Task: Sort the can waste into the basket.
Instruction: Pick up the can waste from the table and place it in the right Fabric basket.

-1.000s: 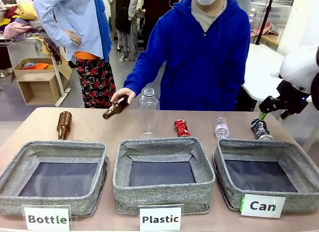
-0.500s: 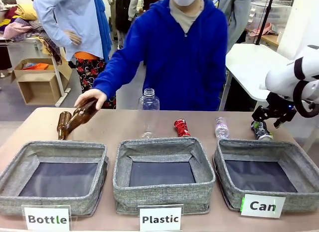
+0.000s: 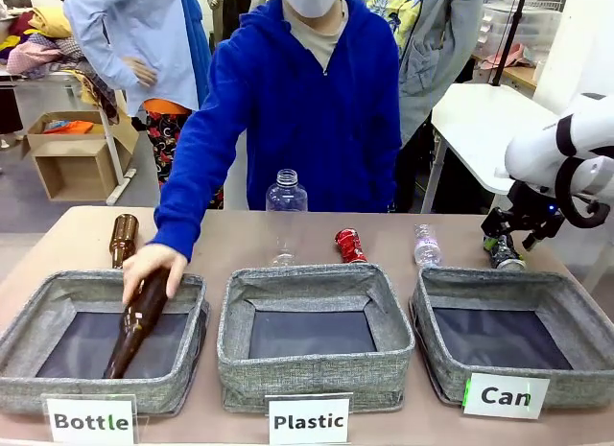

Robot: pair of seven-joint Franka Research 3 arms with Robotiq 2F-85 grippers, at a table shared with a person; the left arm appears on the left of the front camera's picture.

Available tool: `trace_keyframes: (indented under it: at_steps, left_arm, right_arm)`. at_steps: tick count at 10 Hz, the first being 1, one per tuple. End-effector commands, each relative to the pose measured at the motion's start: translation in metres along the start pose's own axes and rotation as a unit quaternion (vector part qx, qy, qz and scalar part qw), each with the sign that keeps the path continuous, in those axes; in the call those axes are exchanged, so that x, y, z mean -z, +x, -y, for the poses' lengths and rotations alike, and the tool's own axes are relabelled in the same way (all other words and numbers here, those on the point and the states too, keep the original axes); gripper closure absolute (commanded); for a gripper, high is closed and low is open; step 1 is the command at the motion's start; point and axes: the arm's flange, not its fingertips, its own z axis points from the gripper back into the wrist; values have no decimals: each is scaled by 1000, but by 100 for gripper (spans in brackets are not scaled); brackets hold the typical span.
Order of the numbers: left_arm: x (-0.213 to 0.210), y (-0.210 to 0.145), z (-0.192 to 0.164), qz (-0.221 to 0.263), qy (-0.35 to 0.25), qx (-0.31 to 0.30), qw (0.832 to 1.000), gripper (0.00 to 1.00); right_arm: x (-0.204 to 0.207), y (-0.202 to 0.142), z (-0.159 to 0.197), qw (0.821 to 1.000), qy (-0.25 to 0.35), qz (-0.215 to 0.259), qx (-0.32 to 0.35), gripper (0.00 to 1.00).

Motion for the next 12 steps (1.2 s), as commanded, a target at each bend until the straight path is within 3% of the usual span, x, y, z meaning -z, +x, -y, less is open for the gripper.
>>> trace_keyframes:
  at_steps: [1,3,4,5,6,7,8,11,12]
  left_arm:
    - [-12,-10,-5,-22,-34,12,999,0]
    - [-11,-11,-4,-5,-26,10,1000,0]
    - [-10,-9,-5,-7,-29,7,1000,0]
    - [-10,-8,-6,-6,-27,4,1000,0]
    - [-9,-8,-7,-5,-25,1,1000,0]
    - [-9,-8,-9,-8,-29,-3,1000,0]
    - [-8,-6,-11,-12,-29,-6,999,0]
    - [3,-4,-20,-30,-18,-23,999,0]
    - [17,-1,-29,-58,-8,-38,998,0]
  right_arm:
    - [5,12,-1,1000,-22,-14,-1,0]
    - [8,12,-2,999,-23,-25,2,0]
    - [9,13,-3,1000,-22,-21,0,59]
    - [8,12,-3,999,-23,-24,0,60]
    - [8,11,-2,999,-23,-26,0,100]
    - [9,11,-2,999,-22,-26,0,65]
    - [9,12,-1,999,-21,-26,2,100]
    - [9,11,-1,999,-19,-28,-1,100]
    - [8,11,-2,999,-19,-27,-1,100]
